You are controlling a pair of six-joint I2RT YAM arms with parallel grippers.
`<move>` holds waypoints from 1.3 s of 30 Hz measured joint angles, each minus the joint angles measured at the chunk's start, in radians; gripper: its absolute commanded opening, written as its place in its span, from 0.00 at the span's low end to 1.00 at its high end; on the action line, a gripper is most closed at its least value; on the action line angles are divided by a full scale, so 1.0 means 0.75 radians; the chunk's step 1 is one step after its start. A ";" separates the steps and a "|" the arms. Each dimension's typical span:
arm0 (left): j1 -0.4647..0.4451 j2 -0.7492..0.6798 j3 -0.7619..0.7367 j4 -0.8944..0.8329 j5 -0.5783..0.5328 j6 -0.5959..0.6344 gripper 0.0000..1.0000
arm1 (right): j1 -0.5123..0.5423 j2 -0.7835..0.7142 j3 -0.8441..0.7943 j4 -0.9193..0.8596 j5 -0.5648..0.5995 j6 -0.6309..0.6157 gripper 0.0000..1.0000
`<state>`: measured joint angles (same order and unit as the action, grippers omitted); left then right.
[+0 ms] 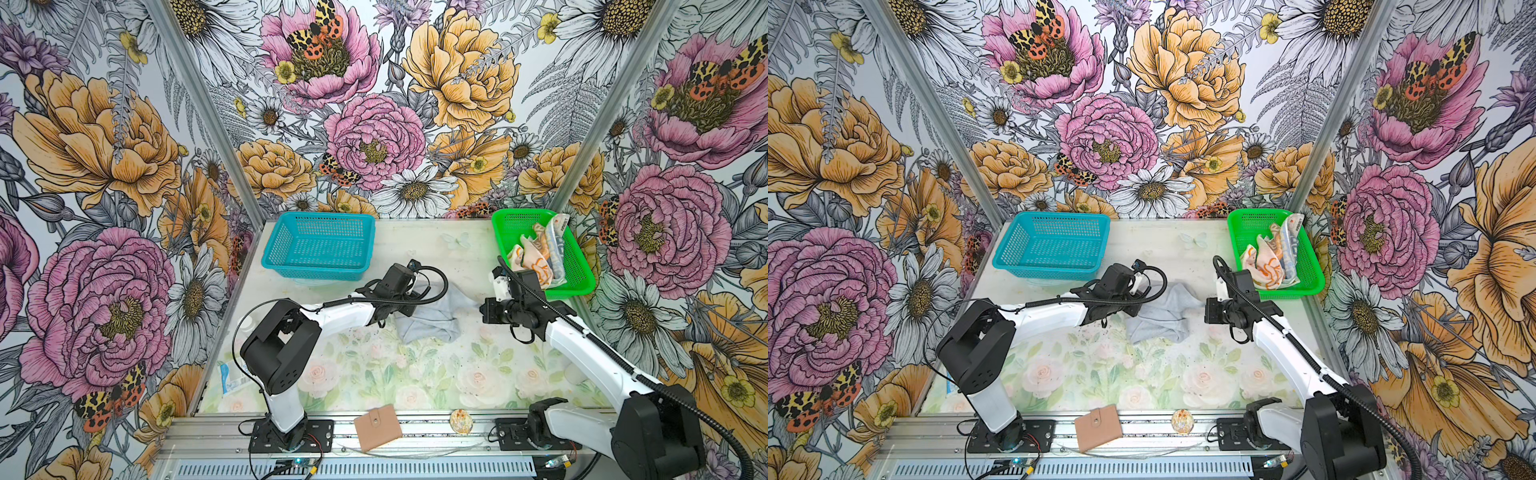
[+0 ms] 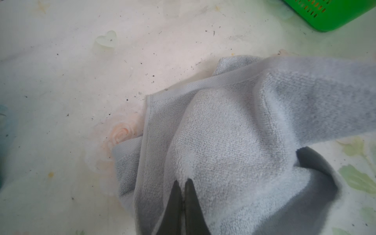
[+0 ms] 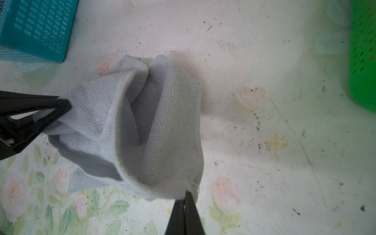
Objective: Fold and stack the towels
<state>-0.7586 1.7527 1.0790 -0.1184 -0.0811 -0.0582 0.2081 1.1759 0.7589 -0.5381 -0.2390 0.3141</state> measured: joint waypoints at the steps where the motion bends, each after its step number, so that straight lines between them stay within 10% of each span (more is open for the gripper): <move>1: -0.019 -0.004 0.001 0.011 -0.045 0.008 0.00 | 0.000 0.001 0.008 -0.004 0.004 0.001 0.00; 12: -0.408 -0.036 -0.014 0.300 -0.751 0.308 0.00 | -0.018 -0.010 0.119 0.007 0.052 0.071 0.00; 30: -0.580 0.031 -0.169 0.453 -0.844 0.486 0.00 | -0.025 -0.053 0.119 0.007 0.104 0.089 0.00; 35: -0.594 -0.006 -0.219 0.424 -0.600 0.381 0.49 | -0.028 -0.019 0.117 0.007 0.120 0.065 0.00; 39: -0.579 -0.032 -0.261 0.405 -0.440 0.305 0.61 | -0.036 0.048 0.114 0.007 0.129 0.037 0.00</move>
<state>-1.1931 1.7290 0.8829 0.1856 -0.4110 0.1703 0.1814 1.2118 0.8448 -0.5327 -0.1425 0.3420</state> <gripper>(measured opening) 0.582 0.043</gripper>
